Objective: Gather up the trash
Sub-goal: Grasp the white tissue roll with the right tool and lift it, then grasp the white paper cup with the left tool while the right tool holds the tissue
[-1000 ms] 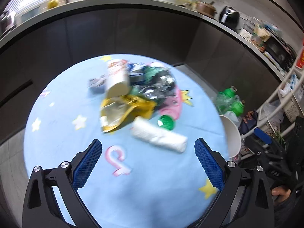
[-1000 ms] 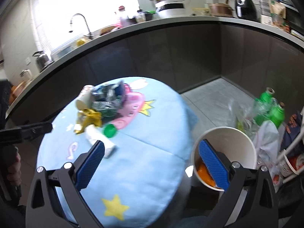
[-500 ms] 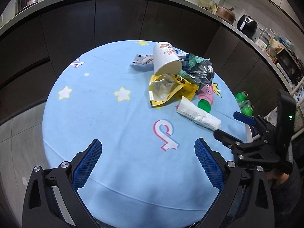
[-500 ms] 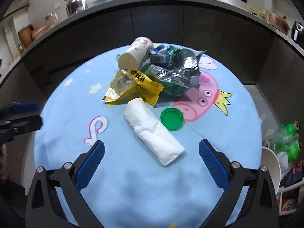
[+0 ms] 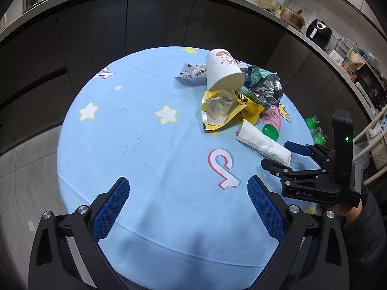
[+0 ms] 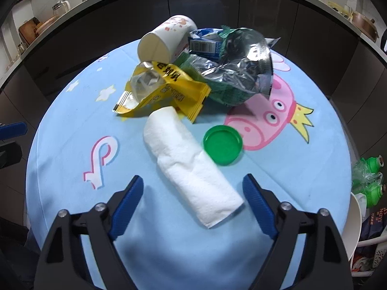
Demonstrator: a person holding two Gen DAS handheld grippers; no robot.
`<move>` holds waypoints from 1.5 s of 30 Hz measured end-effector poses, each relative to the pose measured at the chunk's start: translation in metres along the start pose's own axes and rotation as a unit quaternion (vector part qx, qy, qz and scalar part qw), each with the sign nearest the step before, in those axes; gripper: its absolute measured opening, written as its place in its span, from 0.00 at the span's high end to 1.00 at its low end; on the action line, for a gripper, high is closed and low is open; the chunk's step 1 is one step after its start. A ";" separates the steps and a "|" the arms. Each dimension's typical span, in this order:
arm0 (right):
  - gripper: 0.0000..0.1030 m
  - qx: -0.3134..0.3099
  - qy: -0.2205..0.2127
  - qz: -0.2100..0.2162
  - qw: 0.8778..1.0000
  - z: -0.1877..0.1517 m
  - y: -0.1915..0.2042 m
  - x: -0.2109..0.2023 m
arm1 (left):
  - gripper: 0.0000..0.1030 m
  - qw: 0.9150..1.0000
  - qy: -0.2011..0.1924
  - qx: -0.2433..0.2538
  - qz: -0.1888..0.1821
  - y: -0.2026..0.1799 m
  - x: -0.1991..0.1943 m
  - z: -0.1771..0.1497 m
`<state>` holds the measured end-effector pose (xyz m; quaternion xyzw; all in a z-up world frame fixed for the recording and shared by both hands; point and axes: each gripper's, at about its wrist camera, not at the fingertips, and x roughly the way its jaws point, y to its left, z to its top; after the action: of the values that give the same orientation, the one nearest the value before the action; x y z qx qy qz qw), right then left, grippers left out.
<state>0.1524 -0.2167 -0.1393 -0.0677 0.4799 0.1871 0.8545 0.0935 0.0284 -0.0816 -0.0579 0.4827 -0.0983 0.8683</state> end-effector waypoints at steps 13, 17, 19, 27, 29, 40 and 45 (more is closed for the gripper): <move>0.47 -0.025 0.001 0.047 0.999 0.012 0.030 -0.004 | 0.27 0.999 0.027 0.008 -0.037 -0.005 0.021 -0.002; 0.54 -0.019 -0.003 0.043 0.999 0.014 0.030 0.008 | 0.30 0.998 0.033 0.018 -0.044 -0.011 0.027 0.000; 0.81 -0.014 -0.005 0.036 0.999 0.013 0.029 0.008 | 0.31 0.998 0.032 0.024 -0.046 -0.014 0.029 0.004; 0.88 0.032 -0.044 0.044 0.998 -0.002 0.009 -0.024 | 0.31 0.998 0.004 0.025 -0.054 -0.030 0.041 0.054; 0.88 0.037 -0.052 0.042 0.997 -0.004 0.007 -0.030 | 0.30 0.998 -0.013 0.018 -0.052 -0.036 0.043 0.077; 0.88 0.063 -0.073 0.023 0.995 -0.013 -0.014 -0.051 | 0.29 1.000 -0.001 0.019 -0.019 -0.072 0.096 0.157; 0.87 0.075 -0.077 0.019 0.994 -0.017 -0.021 -0.056 | 0.45 0.999 0.026 0.006 -0.017 -0.070 0.117 0.162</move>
<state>0.1201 -0.2556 -0.1023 0.0204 0.4268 0.1710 0.8878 0.2830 -0.0651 -0.0794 -0.0588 0.5036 -0.1175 0.8539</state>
